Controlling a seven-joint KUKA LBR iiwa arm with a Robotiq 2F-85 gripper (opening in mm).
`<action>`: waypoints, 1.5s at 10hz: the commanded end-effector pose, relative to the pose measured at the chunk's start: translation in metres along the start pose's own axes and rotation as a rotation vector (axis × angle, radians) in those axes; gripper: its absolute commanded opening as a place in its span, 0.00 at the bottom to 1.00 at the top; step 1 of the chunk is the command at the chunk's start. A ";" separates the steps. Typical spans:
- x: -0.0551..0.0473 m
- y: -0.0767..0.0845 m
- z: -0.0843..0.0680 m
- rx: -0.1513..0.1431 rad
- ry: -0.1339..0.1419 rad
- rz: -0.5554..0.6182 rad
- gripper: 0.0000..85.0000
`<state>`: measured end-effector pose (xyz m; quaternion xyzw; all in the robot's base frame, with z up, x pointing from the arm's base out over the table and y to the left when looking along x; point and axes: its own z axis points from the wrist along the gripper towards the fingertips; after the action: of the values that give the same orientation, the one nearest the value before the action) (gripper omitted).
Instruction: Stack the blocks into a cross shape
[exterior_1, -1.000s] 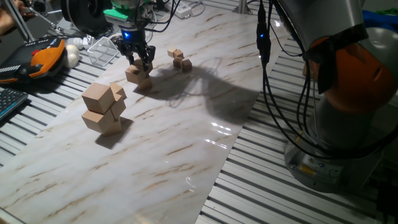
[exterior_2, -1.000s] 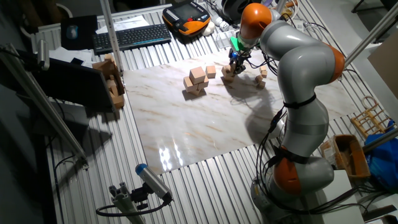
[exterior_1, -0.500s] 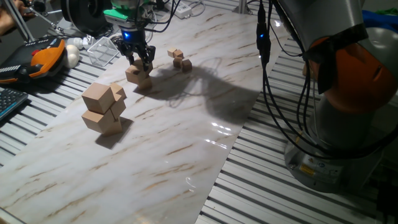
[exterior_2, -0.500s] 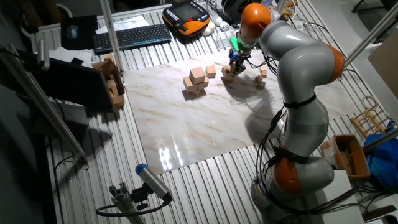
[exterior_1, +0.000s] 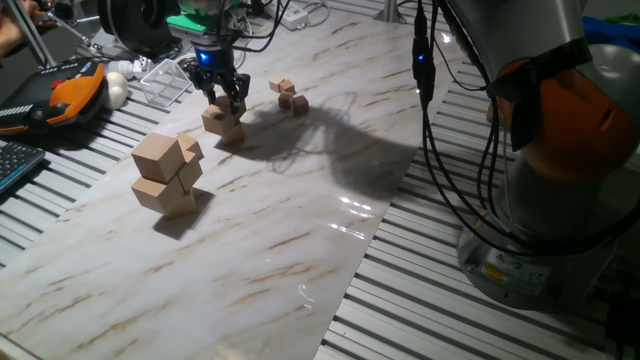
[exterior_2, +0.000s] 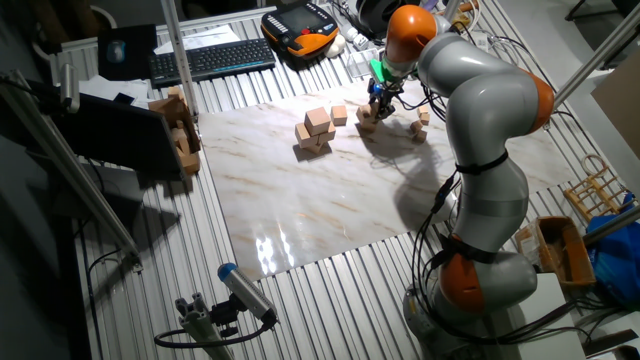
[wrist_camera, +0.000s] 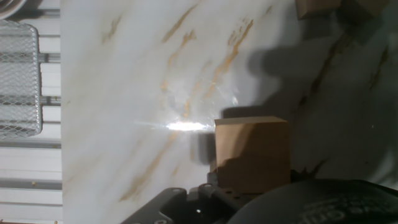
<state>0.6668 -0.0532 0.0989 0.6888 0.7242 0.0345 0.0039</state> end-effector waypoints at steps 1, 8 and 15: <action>0.000 0.000 0.001 -0.001 0.000 0.000 0.00; 0.000 -0.001 0.001 0.005 -0.003 -0.003 0.00; 0.000 0.000 0.000 0.010 -0.001 -0.005 0.00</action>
<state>0.6660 -0.0535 0.0985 0.6871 0.7259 0.0303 0.0006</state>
